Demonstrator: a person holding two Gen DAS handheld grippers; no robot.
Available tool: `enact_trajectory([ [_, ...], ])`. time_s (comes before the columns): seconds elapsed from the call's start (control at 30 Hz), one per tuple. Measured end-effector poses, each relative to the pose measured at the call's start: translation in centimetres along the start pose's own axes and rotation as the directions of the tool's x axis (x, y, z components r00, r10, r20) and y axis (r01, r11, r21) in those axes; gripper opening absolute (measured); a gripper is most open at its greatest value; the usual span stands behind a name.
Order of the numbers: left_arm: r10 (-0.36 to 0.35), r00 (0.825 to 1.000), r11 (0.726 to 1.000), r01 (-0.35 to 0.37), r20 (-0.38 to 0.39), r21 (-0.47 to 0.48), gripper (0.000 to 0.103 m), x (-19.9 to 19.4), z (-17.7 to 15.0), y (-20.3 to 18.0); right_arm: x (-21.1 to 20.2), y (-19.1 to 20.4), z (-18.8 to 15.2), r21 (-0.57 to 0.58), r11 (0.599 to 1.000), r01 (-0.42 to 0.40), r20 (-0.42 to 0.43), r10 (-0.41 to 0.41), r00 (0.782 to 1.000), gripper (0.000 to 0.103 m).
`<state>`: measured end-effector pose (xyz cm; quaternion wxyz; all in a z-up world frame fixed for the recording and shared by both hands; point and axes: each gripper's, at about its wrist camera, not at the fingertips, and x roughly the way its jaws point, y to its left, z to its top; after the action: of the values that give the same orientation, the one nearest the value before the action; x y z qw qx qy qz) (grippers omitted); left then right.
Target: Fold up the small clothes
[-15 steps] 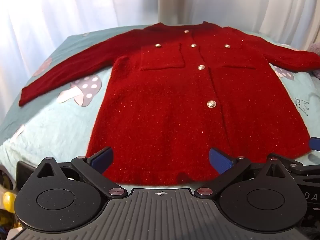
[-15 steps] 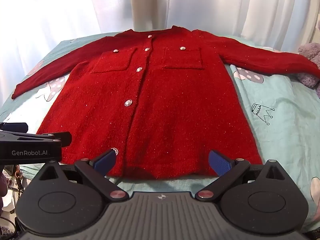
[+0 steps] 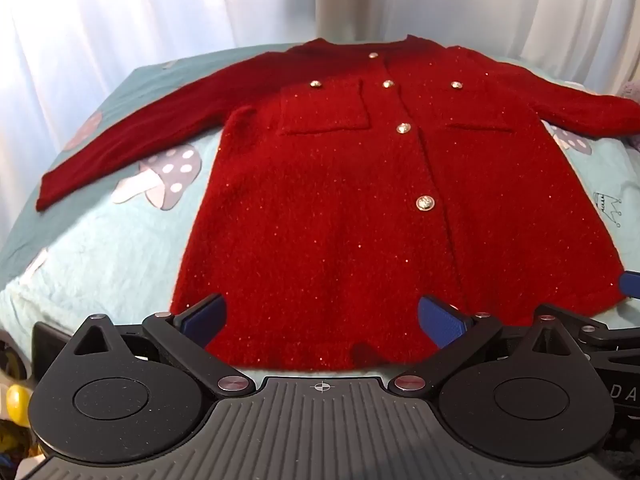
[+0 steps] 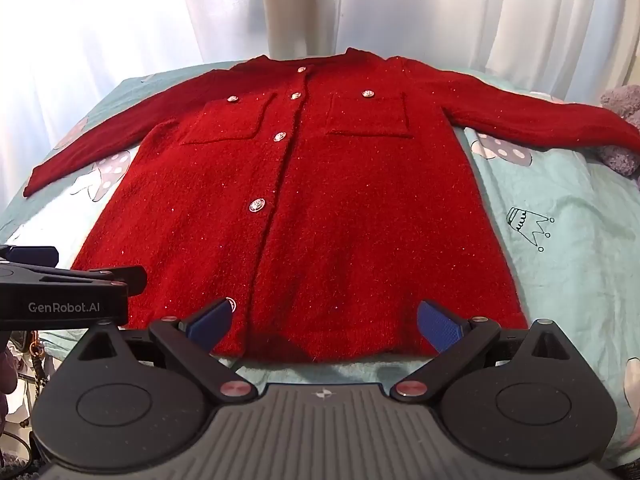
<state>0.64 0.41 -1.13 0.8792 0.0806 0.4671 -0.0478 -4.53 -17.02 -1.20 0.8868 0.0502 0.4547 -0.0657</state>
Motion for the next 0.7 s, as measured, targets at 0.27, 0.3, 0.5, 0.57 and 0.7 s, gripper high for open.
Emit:
enact_trajectory([
  [0.27,-0.003,1.000,1.000,0.003,-0.005,-0.002,0.103,0.18,-0.17,0.13,0.06,0.04,-0.22,0.000,1.000,-0.001,-0.006,0.001,1.000,0.099],
  [0.3,-0.004,1.000,1.000,0.004,-0.007,-0.002,0.103,0.18,-0.15,0.11,0.06,0.01,-0.19,0.000,1.000,0.000,-0.006,0.000,1.000,0.099],
  [0.5,-0.006,1.000,1.000,0.006,-0.009,-0.004,0.103,0.10,-0.16,-0.07,-0.08,-0.10,-0.27,0.000,1.000,0.002,-0.006,-0.002,1.000,0.099],
  [0.57,-0.007,1.000,1.000,0.007,-0.010,-0.005,0.103,0.12,-0.20,-0.07,-0.10,-0.10,-0.31,-0.001,1.000,0.001,-0.006,-0.001,1.000,0.099],
  [0.7,-0.009,1.000,1.000,0.008,-0.012,-0.009,0.103,0.05,-0.23,-0.09,-0.12,-0.10,-0.23,-0.002,1.000,0.001,-0.007,-0.001,1.000,0.099],
])
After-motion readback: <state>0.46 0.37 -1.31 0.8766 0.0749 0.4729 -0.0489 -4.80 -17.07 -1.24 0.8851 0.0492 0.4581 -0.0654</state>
